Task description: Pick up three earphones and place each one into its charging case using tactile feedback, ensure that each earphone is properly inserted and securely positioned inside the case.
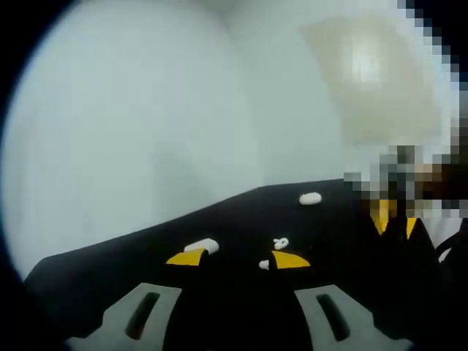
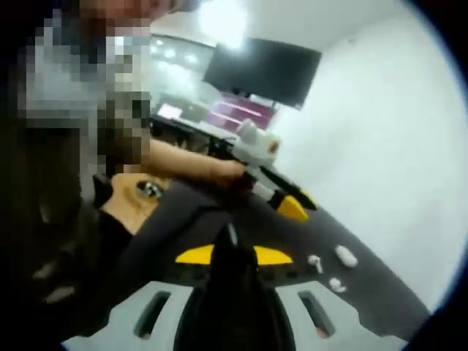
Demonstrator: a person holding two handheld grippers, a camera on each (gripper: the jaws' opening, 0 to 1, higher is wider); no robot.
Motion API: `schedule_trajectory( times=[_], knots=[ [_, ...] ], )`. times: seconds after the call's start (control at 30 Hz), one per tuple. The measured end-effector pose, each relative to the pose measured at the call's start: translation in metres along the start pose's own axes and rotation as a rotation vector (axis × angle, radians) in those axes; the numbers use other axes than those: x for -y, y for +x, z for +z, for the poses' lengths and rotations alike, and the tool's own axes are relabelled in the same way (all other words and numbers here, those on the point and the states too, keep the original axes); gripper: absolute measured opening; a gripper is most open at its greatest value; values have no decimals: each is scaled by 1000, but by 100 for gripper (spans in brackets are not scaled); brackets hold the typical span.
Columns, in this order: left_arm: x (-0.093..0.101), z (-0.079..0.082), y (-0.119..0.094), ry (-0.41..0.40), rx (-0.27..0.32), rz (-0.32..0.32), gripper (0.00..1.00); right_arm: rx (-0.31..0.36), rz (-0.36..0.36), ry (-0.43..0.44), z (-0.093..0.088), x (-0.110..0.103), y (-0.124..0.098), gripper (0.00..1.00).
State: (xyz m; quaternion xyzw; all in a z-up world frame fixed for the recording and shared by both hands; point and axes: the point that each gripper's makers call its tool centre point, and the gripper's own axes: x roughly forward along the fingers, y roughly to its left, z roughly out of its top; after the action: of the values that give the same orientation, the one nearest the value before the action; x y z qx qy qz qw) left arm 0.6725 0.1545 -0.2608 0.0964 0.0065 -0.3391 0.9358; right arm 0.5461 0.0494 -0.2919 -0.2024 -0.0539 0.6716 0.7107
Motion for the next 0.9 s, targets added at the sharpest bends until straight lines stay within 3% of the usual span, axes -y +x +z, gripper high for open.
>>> schedule_trajectory(
  times=[0.17,0.3,0.37,0.4,0.57,0.63,0.7,0.8,0.83,0.9],
  knots=[
    [3,0,0,1,0,-12,31,2,28,148,-4,4,3,21],
    [4,1,0,-4,8,-21,31,-102,77,207,-22,-3,8,21],
    [5,1,0,-4,7,-22,31,-157,90,178,-31,-7,12,21],
    [5,1,0,-4,9,-24,31,-107,79,209,-22,-7,14,20],
    [13,6,-1,-33,31,-71,31,-124,62,236,-24,-1,11,18],
    [17,8,-2,-52,43,-96,31,-134,44,305,-27,3,10,18],
    [29,13,-3,-80,64,-161,31,-132,49,399,-28,5,9,18],
    [76,30,-15,-216,117,-433,30,-125,40,457,-31,11,9,18],
    [93,34,-20,-200,116,-523,29,-122,39,463,-30,11,9,18],
    [114,29,-23,-151,80,-596,25,-119,38,450,-29,9,10,18]
  ],
)
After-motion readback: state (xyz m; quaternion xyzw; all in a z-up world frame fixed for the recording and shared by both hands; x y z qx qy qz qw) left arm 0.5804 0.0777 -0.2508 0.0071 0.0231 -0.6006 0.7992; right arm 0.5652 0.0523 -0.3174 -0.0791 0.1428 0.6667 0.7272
